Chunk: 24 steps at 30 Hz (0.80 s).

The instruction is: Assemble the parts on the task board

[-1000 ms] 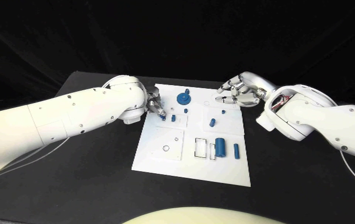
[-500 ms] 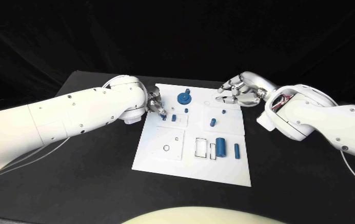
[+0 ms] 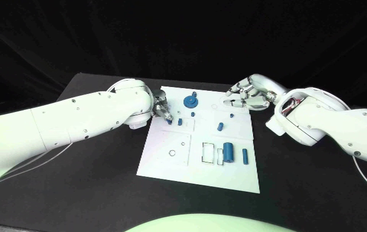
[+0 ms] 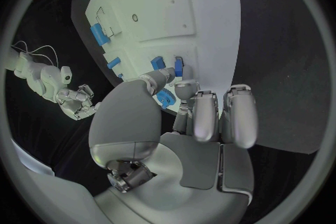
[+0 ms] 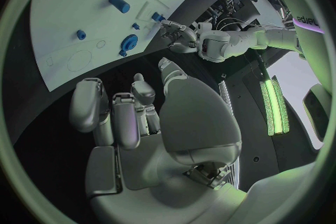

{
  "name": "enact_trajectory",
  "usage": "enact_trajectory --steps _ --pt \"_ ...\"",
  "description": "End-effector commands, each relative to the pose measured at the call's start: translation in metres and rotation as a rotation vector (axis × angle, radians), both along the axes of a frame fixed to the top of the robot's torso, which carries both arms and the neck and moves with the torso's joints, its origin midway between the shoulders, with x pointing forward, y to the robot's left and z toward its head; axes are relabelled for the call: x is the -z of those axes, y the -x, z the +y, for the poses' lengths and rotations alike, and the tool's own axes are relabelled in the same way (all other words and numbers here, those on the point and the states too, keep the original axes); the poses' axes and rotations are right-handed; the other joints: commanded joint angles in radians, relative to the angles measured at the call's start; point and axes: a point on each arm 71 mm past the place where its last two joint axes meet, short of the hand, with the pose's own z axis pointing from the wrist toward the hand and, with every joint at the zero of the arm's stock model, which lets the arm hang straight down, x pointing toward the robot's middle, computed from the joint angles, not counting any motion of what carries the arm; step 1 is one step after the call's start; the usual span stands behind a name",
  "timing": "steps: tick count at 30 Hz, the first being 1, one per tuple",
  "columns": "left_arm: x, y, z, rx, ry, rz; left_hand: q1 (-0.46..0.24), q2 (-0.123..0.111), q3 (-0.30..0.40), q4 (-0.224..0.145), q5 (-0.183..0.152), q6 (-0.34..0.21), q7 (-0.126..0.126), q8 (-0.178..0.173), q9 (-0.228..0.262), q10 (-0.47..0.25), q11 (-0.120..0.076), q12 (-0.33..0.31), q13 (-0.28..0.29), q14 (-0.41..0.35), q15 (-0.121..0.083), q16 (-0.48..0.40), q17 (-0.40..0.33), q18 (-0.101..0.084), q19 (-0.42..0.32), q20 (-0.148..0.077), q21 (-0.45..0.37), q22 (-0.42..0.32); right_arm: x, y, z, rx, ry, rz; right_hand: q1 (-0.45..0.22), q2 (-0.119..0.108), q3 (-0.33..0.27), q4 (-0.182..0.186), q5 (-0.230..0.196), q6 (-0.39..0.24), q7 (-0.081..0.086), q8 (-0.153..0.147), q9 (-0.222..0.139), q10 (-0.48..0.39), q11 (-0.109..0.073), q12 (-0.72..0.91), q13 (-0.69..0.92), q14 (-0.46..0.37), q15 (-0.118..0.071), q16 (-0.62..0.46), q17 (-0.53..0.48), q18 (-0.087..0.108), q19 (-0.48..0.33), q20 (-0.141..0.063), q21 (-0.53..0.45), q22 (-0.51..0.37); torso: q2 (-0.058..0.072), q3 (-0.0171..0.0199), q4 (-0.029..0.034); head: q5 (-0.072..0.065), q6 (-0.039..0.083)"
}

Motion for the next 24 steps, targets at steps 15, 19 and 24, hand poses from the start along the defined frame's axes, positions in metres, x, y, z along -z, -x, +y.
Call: enact_trajectory --steps 15,19,24 --pt "0.0019 0.0027 -0.0032 0.04 -0.037 0.019 -0.012 -0.004 0.156 -0.151 0.0 0.022 -0.023 0.01 0.007 0.003 -0.003 -0.011 -0.014 0.055 -0.007 0.0 0.095 -0.018 0.005 -0.001 0.007 0.031 0.0003 0.0003 0.0009 -0.01 0.003 -0.001 0.001 0.006 -0.007 0.002 0.004 -0.002 -0.004 0.007 0.002 0.004 -0.002 0.004 0.002 0.043 -0.007 -0.003 0.016 0.011 -0.004 -0.002 -0.006 0.0 0.0 -0.0001 -0.0003 -0.001 -0.003" --pt "0.0023 0.0032 -0.0034 0.045 -0.04 0.025 -0.013 -0.005 0.156 -0.151 0.0 0.022 -0.024 0.011 0.008 0.003 -0.003 -0.01 -0.013 0.055 -0.007 0.0 0.095 -0.018 0.006 -0.001 0.008 0.032 0.0004 0.0002 0.0009 -0.011 0.003 -0.001 0.001 0.006 -0.007 0.002 0.004 -0.002 -0.004 0.007 0.002 0.004 -0.002 0.004 0.002 0.043 -0.007 -0.003 0.016 0.011 -0.004 -0.002 -0.006 0.0 0.0 0.0002 0.0002 -0.001 -0.002" --pt "0.0024 0.0034 -0.0036 0.047 -0.041 0.026 -0.013 -0.005 0.156 -0.151 0.0 0.022 -0.024 0.011 0.008 0.003 -0.003 -0.01 -0.013 0.055 -0.007 0.0 0.095 -0.018 0.006 -0.001 0.008 0.032 0.0005 0.0002 0.0014 -0.013 0.003 0.001 0.001 0.006 -0.007 0.002 0.004 -0.002 -0.004 0.007 0.002 0.004 -0.002 0.004 0.002 0.043 -0.007 -0.003 0.016 0.011 -0.004 -0.002 -0.006 0.0 0.0 0.0001 -0.0002 -0.001 -0.002"
